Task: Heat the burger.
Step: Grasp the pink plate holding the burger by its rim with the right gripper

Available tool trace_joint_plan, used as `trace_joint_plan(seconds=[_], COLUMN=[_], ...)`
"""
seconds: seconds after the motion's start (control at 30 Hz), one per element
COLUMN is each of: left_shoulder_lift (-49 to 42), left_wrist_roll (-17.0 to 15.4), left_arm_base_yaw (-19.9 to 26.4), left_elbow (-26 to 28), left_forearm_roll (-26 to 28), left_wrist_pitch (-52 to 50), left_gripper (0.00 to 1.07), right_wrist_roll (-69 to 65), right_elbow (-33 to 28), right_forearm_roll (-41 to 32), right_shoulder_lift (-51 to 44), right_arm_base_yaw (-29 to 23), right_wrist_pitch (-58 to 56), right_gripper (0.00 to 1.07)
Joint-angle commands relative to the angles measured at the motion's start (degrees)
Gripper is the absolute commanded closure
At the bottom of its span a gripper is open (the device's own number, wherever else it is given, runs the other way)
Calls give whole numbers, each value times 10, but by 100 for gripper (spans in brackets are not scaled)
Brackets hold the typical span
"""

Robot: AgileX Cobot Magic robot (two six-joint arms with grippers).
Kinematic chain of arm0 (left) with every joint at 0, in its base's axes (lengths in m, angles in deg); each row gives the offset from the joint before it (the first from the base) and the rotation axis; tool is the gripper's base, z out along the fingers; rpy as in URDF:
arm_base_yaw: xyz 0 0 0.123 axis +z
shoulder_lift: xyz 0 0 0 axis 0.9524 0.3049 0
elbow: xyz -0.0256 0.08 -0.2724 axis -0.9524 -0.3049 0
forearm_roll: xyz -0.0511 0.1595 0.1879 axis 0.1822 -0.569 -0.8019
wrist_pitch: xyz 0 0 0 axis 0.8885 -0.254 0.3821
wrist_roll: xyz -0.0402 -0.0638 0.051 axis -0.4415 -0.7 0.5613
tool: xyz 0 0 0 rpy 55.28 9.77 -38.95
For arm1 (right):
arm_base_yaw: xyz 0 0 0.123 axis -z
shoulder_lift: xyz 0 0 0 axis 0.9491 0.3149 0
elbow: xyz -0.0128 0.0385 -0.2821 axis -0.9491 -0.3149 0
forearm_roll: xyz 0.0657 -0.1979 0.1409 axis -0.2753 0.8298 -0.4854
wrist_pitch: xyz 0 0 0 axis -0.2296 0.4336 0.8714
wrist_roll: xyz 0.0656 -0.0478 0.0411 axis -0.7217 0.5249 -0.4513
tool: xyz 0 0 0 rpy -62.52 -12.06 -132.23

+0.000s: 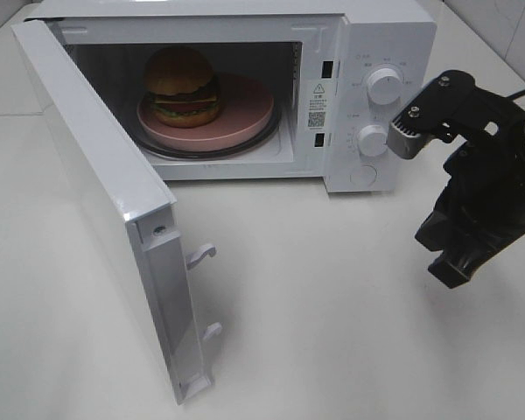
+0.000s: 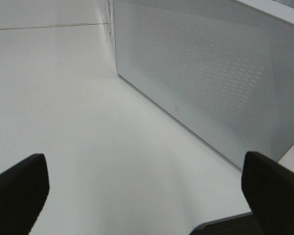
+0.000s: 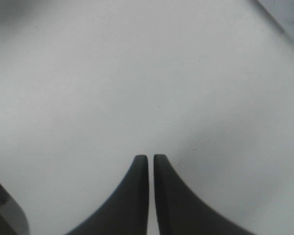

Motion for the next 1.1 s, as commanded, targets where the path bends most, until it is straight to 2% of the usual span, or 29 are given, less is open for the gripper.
trace_joint_plan(seconds=[0.03,0.27,0.37,0.4,0.43,0.47,0.5,0.57,0.6,0.67,0.8,0.93,1.0,1.1], left_shoulder_lift=[-6,-6,-6,-6,-6,-6,-6,-6,-6,-6,-6,-6,-6,-6], left_wrist_roll=[-1,-2,-2,-2,-2,-2,-2,-2,-2,-2,-2,-2,-2,-2], left_arm_base_yaw=[1,1,1,1,1,1,1,1,1,1,1,1,1,1], left_elbow=[0,0,0,0,0,0,0,0,0,0,0,0,0,0], left_forearm_roll=[1,1,1,1,1,1,1,1,1,1,1,1,1,1], left_wrist_pitch=[-2,-2,-2,-2,-2,-2,-2,-2,-2,-2,-2,-2,-2,-2], left_gripper=[6,6,6,6,6,6,6,6,6,6,6,6,6,6], right_wrist_roll=[76,284,297,293,293,285,285,271,271,279,284,284,265,232], right_elbow=[14,26,26,26,26,26,26,26,26,26,26,26,28,38], right_forearm_roll=[24,41,41,41,41,41,41,45,45,54,64,105,191,234], right_shoulder_lift=[-4,-4,-4,-4,-4,-4,-4,-4,-4,-4,-4,-4,4,23], right_arm_base_yaw=[3,3,3,3,3,3,3,3,3,3,3,-12,-52,-71], right_wrist_pitch=[-9,-8,-5,-2,-2,1,1,5,5,11,24,41,57,65], right_gripper=[106,104,95,84,84,75,75,33,33,8,8,9,9,9])
